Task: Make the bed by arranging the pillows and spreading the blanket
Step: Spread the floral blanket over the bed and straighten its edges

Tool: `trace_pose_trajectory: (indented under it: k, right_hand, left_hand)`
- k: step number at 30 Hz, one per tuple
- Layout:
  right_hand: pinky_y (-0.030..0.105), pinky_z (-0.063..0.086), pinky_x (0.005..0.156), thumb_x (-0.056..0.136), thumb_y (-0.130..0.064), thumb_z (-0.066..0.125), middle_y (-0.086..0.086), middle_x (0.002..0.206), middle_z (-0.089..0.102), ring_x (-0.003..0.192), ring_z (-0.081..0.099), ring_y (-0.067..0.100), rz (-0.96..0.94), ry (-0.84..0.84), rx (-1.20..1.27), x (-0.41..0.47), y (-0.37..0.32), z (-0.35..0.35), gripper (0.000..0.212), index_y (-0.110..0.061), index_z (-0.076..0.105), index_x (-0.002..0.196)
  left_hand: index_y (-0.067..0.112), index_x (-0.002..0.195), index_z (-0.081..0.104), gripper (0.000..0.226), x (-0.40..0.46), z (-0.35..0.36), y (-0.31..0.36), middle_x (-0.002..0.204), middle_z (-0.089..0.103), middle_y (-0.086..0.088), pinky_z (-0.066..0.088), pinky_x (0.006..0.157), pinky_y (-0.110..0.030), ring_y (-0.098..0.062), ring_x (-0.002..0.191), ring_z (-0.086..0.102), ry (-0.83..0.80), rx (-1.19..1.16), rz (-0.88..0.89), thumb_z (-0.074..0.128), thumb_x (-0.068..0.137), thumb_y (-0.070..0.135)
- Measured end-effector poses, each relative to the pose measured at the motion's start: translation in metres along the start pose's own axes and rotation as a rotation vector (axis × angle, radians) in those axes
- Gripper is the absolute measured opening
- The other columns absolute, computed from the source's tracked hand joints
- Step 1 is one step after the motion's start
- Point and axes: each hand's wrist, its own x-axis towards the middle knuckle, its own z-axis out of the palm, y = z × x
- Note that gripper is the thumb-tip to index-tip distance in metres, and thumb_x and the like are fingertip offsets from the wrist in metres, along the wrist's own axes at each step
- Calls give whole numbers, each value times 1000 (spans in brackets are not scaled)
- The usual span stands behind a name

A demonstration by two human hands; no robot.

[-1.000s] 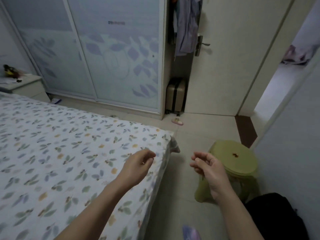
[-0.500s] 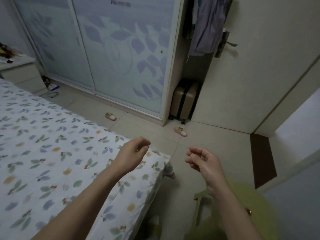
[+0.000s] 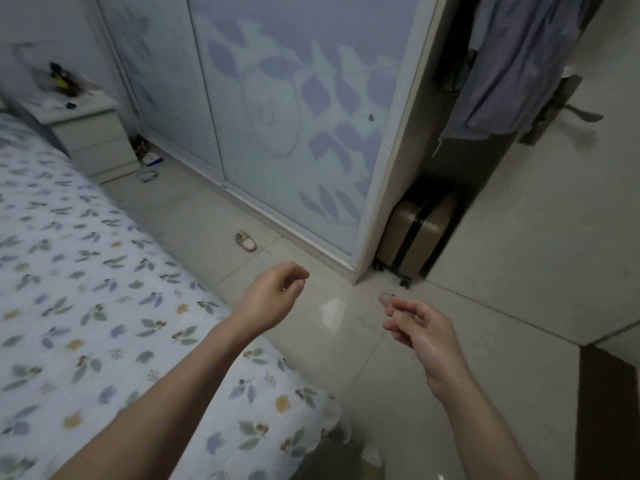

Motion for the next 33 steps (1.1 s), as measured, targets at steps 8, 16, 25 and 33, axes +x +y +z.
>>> trace_pose_trajectory:
  k: [8, 16, 25, 33]
  right_hand:
    - [22, 46, 70, 89, 2, 54, 7, 88, 65, 75, 60, 15, -48, -359, -83, 184, -47, 3, 21, -18, 62, 89]
    - [12, 46, 60, 88, 0, 55, 1, 82, 64, 61, 61, 2, -106, -686, -113, 286, -96, 60, 24, -22, 61, 84]
    - [18, 46, 66, 86, 2, 58, 7, 87, 65, 71, 61, 12, -125, -960, -153, 370, -129, 185, 22, -20, 63, 87]
    - [23, 46, 72, 88, 2, 55, 7, 90, 65, 78, 60, 19, -224, -1069, -146, 452, -198, 316, 24, -22, 62, 87]
  left_hand:
    - [9, 111, 62, 22, 105, 18, 17, 110, 66, -6, 48, 91, -31, -18, 99, 61, 223, 15, -211, 51, 92, 12]
    - [10, 112, 62, 22, 145, -6, 17, 107, 65, -2, 47, 87, -22, -13, 96, 59, 453, 40, -393, 50, 93, 13]
    - [13, 112, 62, 22, 199, -62, -38, 110, 64, 2, 42, 82, -14, -8, 97, 57, 656, 83, -577, 50, 94, 15]
    - [13, 113, 61, 23, 309, -161, -87, 109, 63, 3, 38, 73, -4, -4, 94, 55, 748, 106, -566, 50, 94, 15]
